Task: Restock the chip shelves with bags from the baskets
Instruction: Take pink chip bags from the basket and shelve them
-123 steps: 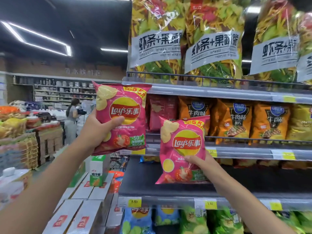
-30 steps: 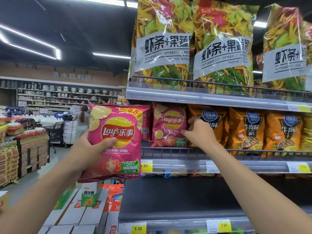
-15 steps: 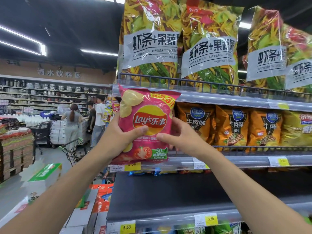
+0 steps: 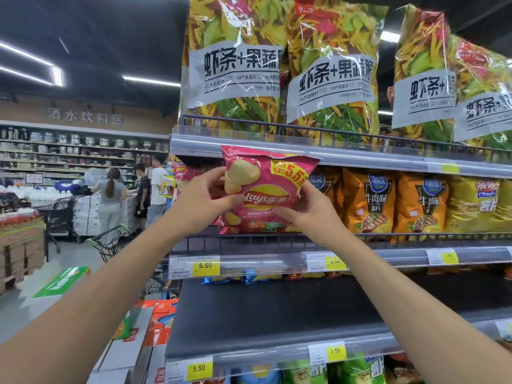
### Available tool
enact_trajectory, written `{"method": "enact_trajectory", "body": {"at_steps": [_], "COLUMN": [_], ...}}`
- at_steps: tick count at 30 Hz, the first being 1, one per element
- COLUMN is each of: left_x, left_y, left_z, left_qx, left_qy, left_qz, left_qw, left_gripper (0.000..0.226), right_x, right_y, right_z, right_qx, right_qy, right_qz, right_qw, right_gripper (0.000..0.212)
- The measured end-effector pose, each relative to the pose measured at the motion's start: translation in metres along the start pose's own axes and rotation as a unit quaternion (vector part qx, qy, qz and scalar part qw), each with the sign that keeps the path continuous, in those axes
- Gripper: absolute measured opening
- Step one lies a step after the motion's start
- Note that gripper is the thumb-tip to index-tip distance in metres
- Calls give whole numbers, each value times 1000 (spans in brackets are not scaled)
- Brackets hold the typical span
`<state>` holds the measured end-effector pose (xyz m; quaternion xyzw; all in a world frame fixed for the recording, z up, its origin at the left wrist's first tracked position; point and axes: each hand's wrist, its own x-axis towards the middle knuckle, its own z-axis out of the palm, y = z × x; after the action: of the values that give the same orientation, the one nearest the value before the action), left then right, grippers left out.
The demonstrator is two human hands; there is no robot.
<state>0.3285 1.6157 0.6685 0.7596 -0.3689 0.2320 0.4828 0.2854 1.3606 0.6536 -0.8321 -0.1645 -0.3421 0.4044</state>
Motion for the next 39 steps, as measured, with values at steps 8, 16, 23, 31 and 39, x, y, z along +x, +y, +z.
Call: {"method": "enact_trajectory", "body": {"at_steps": [8,16,23,31,39], "left_x": [0,15,25,27,23], "left_y": [-20,-20,-20,-17,-29], "left_z": [17,19,21,18,14], "left_qx": [40,50,-26,-60,40], "left_qy": [-51,-42,-35,-16,-110], "left_qz": [-59,-83,-144,-206,-214], "left_qw": [996,994,989,977,970], "left_gripper": [31,19,26,24,32], "right_x": [-2,8,24,40,44], "right_y": [22,23,23,19,25], "right_z": [11,18,18,20,23], "right_qx": [-77,-64,-31,-24,25], "right_qy": [-48,-86,-114,-97,-87], "right_qz": [42,51,84,113,135], "right_qw": [995,993,989,989,987], "right_gripper": [36,43,49,36,42]}}
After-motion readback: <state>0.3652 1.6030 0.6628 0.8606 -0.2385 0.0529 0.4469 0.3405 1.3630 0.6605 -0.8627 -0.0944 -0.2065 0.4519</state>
